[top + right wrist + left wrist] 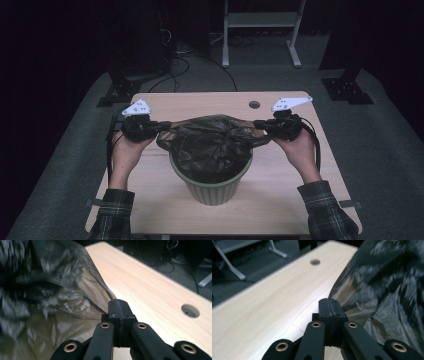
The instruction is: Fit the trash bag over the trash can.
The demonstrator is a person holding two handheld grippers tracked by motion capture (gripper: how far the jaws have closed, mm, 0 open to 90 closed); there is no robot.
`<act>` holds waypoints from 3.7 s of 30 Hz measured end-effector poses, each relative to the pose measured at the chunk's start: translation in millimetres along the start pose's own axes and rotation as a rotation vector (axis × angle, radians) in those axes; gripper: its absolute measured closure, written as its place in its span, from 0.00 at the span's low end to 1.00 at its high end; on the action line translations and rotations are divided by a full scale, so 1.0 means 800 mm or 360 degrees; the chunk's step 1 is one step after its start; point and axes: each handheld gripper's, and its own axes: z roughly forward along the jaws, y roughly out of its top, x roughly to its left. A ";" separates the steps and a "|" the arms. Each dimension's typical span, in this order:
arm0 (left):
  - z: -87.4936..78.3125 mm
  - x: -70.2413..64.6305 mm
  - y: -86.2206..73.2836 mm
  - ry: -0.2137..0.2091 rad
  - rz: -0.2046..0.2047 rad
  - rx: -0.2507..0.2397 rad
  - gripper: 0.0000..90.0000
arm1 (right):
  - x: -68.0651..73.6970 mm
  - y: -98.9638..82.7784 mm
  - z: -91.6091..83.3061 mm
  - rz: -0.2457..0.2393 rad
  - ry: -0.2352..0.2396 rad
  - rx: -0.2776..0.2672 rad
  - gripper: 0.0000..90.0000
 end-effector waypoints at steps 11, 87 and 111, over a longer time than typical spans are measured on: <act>0.032 -0.002 -0.017 -0.0046 -0.0040 0.0142 1.00 | 0.004 -0.033 0.026 0.0044 0.0014 0.0061 1.00; 0.016 -0.013 -0.072 -0.0102 -0.0143 0.0176 1.00 | 0.163 -0.123 -0.009 -0.0228 0.0789 0.0227 1.00; 0.096 -0.005 -0.077 -0.0128 -0.0148 0.0370 1.00 | 0.123 -0.178 0.033 -0.0099 0.0552 0.0459 1.00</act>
